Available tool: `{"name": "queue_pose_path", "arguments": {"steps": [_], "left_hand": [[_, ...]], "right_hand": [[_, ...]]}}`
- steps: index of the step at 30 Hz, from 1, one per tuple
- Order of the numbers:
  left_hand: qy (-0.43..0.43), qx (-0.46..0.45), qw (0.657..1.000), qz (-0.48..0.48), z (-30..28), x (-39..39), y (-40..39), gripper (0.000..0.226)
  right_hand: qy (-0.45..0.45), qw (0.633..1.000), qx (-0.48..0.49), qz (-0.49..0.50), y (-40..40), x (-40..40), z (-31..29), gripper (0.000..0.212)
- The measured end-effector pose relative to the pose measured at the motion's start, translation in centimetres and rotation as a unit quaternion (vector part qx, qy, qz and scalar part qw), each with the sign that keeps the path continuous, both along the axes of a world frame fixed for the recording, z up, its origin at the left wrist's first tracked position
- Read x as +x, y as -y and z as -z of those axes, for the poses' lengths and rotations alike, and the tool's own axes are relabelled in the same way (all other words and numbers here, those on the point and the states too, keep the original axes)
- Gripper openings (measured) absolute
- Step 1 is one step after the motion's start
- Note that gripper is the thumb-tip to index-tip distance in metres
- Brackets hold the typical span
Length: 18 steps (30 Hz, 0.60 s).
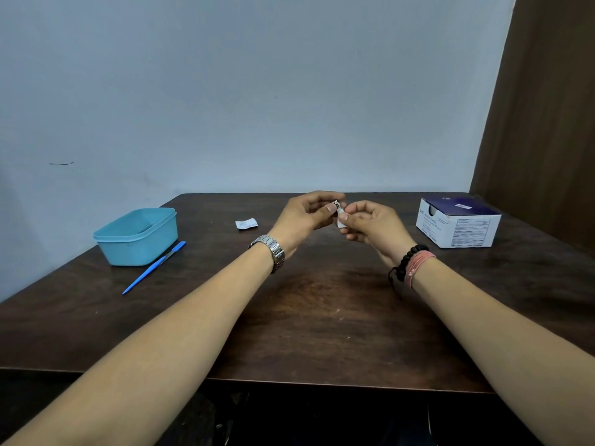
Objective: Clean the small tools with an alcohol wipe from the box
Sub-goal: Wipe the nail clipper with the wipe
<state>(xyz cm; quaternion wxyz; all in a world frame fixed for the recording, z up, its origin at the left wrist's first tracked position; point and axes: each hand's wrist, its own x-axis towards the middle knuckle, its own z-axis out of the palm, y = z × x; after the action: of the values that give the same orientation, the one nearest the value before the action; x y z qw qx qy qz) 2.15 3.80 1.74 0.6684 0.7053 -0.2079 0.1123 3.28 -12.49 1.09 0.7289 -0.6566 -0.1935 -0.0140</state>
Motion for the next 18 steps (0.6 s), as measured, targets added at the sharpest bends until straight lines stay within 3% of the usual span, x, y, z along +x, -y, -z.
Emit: {"name": "queue_pose_path", "arguments": {"steps": [5,12,18], "left_hand": [[0.027,0.017,0.999,-0.027,0.12,-0.02,0.04,0.018],[0.041,0.009,0.999,0.007,-0.12,-0.11,-0.14,0.027],[0.044,0.025,0.998,0.043,-0.10,-0.17,-0.07,0.033]], "right_hand": [[0.029,0.998,-0.052,0.019,-0.06,0.03,0.15,0.011],[-0.077,0.995,0.030,-0.047,0.01,0.39,0.39,0.003],[-0.123,0.989,0.033,-0.075,0.20,0.43,0.64,0.010]]}}
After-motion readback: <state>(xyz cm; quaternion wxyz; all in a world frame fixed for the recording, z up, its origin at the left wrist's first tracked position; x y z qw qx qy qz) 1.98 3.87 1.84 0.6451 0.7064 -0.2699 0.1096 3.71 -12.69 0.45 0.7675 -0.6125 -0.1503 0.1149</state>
